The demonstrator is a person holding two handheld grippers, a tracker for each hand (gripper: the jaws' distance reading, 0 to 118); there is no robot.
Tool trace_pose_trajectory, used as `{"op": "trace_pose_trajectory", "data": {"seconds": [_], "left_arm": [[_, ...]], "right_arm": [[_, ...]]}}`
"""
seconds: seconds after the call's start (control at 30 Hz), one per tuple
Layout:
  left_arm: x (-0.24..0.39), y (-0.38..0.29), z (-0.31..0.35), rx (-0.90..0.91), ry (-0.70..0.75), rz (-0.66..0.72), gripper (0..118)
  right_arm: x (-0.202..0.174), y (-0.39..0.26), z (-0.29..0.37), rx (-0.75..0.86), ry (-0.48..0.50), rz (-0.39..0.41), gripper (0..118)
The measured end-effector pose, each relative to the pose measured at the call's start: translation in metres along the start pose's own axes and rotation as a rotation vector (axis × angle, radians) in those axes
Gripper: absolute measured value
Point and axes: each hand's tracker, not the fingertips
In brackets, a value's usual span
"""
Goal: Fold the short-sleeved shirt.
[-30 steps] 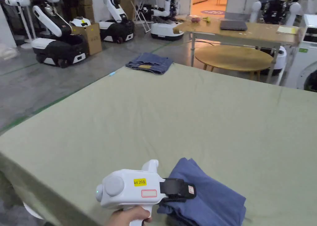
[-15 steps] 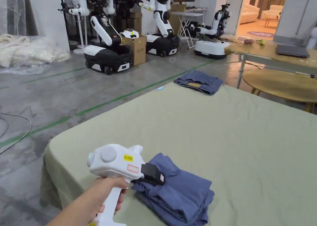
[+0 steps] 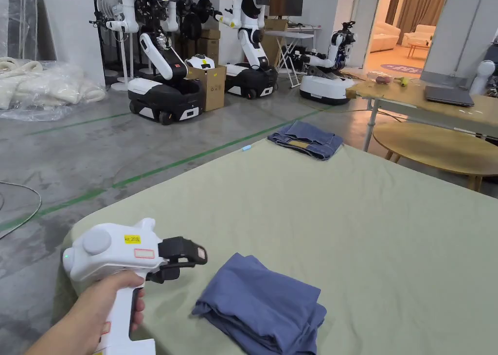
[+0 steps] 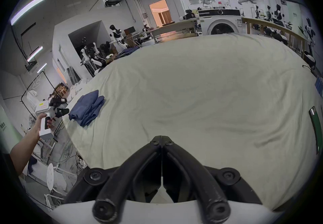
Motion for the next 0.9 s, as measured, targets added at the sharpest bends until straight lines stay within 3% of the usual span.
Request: {"op": "trace_pose_trajectory", "data": {"seconds": [0.1, 0.23, 0.43, 0.73, 0.9], "left_arm": [[0.010, -0.007, 0.009, 0.016, 0.156, -0.163, 12], [0.067, -0.047, 0.009, -0.014, 0.219, -0.357, 3], [0.194, -0.120, -0.014, 0.099, 0.245, -0.688, 3], [0.414, -0.220, -0.031, 0.316, 0.050, -1.009, 1], [0.499, -0.247, -0.023, 0.384, -0.039, -1.062, 1]], "right_arm": [[0.001, 0.001, 0.006, 0.012, 0.010, 0.002, 0], [0.007, 0.005, 0.017, 0.034, 0.000, 0.015, 0], [0.017, 0.035, 0.050, 0.149, -0.074, 0.068, 0], [0.027, 0.108, 0.111, 0.361, -0.258, 0.196, 0], [0.029, 0.146, 0.149, 0.489, -0.366, 0.270, 0]]}}
